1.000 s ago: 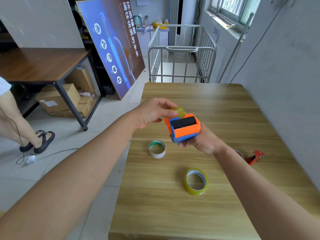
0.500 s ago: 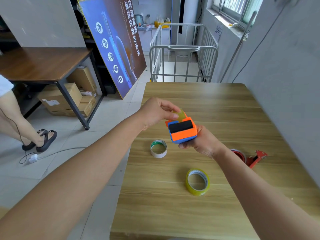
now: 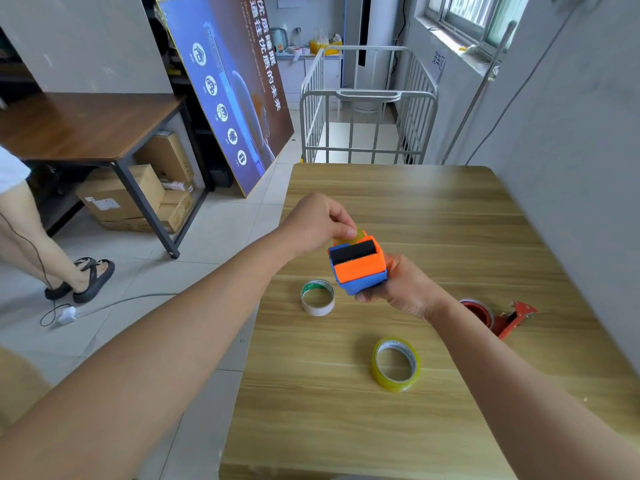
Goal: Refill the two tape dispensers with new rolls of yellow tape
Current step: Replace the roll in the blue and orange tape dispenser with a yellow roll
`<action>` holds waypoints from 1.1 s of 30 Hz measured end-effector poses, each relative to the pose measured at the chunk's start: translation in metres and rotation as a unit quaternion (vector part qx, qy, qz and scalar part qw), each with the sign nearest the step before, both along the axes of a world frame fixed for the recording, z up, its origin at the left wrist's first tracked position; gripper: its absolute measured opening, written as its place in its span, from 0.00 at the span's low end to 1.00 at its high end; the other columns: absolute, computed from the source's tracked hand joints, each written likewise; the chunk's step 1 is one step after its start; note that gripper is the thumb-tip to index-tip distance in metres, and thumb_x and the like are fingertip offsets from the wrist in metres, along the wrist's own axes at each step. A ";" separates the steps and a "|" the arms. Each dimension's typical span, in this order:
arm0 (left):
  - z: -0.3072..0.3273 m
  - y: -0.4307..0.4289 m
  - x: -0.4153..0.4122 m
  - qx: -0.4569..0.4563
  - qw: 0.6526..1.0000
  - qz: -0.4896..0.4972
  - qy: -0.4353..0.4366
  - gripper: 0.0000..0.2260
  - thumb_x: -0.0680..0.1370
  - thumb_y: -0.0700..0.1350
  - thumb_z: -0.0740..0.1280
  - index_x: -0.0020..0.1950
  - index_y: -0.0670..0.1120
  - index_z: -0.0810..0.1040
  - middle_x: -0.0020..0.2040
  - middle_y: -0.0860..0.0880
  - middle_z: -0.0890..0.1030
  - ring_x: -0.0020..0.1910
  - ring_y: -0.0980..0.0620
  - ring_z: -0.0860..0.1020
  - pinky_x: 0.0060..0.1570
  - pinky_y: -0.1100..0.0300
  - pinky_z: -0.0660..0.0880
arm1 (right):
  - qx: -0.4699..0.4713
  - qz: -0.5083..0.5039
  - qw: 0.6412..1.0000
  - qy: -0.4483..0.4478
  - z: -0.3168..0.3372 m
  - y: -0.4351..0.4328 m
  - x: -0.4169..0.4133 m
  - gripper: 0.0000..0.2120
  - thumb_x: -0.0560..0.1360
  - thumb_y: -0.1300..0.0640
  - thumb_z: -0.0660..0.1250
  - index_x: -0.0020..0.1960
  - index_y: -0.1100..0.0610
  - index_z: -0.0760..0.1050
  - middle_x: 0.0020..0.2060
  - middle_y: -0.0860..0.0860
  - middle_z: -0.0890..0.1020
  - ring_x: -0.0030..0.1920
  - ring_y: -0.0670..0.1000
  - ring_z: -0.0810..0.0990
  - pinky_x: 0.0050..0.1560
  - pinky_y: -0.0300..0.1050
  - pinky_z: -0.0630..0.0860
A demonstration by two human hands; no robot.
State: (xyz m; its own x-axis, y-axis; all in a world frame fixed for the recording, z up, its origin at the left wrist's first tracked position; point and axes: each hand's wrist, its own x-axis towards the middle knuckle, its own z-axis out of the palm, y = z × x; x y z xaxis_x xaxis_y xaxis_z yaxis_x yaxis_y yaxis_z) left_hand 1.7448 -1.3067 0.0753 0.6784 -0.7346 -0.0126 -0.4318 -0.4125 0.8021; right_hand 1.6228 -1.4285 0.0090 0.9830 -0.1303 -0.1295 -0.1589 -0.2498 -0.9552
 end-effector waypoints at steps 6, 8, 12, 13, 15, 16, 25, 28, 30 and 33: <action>0.000 0.003 0.004 0.001 0.998 0.008 0.058 0.02 0.73 0.38 0.69 0.41 0.41 0.81 0.34 0.47 0.79 0.33 0.55 0.74 0.34 0.64 0.74 | -0.017 0.039 0.999 0.034 0.003 -0.002 0.001 0.16 0.68 0.72 0.72 0.42 0.51 0.78 0.34 0.43 0.83 0.37 0.40 0.80 0.43 0.33 0.76; 0.001 0.004 0.005 -0.005 0.997 0.012 0.080 0.05 0.74 0.38 0.68 0.38 0.44 0.80 0.33 0.48 0.78 0.31 0.56 0.74 0.28 0.69 0.71 | -0.009 0.043 0.998 0.038 0.003 -0.003 0.000 0.14 0.70 0.70 0.72 0.47 0.53 0.79 0.44 0.52 0.84 0.47 0.49 0.82 0.53 0.43 0.77; 0.006 0.005 0.006 -0.001 0.995 0.007 0.100 0.06 0.75 0.37 0.67 0.38 0.43 0.78 0.33 0.47 0.78 0.31 0.56 0.74 0.26 0.73 0.72 | 0.000 0.046 0.997 0.060 0.002 -0.005 0.001 0.23 0.65 0.60 0.73 0.60 0.59 0.77 0.54 0.59 0.83 0.57 0.57 0.81 0.62 0.54 0.75; 0.006 0.005 0.007 0.000 0.995 0.004 0.102 0.07 0.75 0.37 0.66 0.38 0.44 0.78 0.33 0.47 0.78 0.31 0.56 0.74 0.26 0.73 0.72 | -0.008 0.055 0.996 0.067 0.002 -0.006 0.000 0.25 0.64 0.57 0.73 0.61 0.58 0.77 0.54 0.58 0.83 0.57 0.56 0.81 0.63 0.55 0.74; 0.007 0.006 0.008 0.000 0.994 0.004 0.110 0.08 0.76 0.38 0.66 0.37 0.45 0.78 0.33 0.48 0.77 0.31 0.56 0.74 0.26 0.71 0.72 | -0.008 0.064 0.995 0.072 0.002 -0.007 -0.002 0.27 0.63 0.53 0.74 0.60 0.57 0.78 0.54 0.57 0.84 0.58 0.57 0.81 0.64 0.55 0.74; 0.007 0.006 0.009 0.001 0.993 0.008 0.119 0.08 0.76 0.38 0.66 0.37 0.45 0.78 0.33 0.48 0.77 0.30 0.56 0.73 0.27 0.70 0.72 | 0.001 0.064 0.995 0.072 0.001 -0.007 -0.004 0.26 0.62 0.51 0.74 0.59 0.58 0.78 0.54 0.57 0.84 0.58 0.58 0.81 0.64 0.55 0.74; 0.009 0.012 0.016 0.036 0.976 0.031 0.211 0.10 0.76 0.35 0.63 0.37 0.43 0.78 0.36 0.46 0.76 0.27 0.57 0.74 0.25 0.68 0.75 | 0.131 0.092 0.986 0.040 0.006 0.010 -0.016 0.12 0.68 0.62 0.71 0.51 0.60 0.79 0.39 0.56 0.84 0.41 0.52 0.84 0.43 0.44 0.80; 0.004 0.013 0.015 0.045 0.976 0.045 0.210 0.10 0.76 0.33 0.62 0.37 0.43 0.77 0.34 0.46 0.76 0.30 0.54 0.73 0.25 0.67 0.76 | 0.141 0.120 0.981 0.056 0.004 0.009 -0.016 0.12 0.70 0.60 0.70 0.52 0.63 0.77 0.38 0.61 0.80 0.40 0.58 0.80 0.46 0.50 0.77; 0.003 0.017 0.018 0.021 0.970 0.054 0.238 0.08 0.76 0.34 0.63 0.39 0.41 0.77 0.34 0.46 0.76 0.32 0.54 0.74 0.30 0.65 0.77 | 0.150 0.139 0.976 0.075 0.000 0.007 -0.019 0.14 0.70 0.58 0.71 0.53 0.63 0.77 0.37 0.59 0.79 0.39 0.58 0.79 0.46 0.51 0.76; 0.005 0.025 0.026 -0.018 0.959 0.084 0.270 0.06 0.76 0.33 0.64 0.40 0.40 0.76 0.34 0.45 0.76 0.26 0.56 0.78 0.30 0.65 0.78 | 0.167 0.156 0.970 0.083 -0.007 0.005 -0.022 0.13 0.69 0.56 0.72 0.49 0.62 0.76 0.35 0.58 0.77 0.38 0.57 0.77 0.44 0.51 0.74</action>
State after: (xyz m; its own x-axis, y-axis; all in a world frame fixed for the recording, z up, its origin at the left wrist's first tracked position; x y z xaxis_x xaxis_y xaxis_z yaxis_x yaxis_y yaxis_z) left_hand 1.7713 -1.2819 0.0804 0.6886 -0.6221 -0.3726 0.1215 -0.4076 0.9051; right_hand 1.6006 -1.4239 0.0019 0.9301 0.2465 -0.2724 -0.2833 0.0090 -0.9590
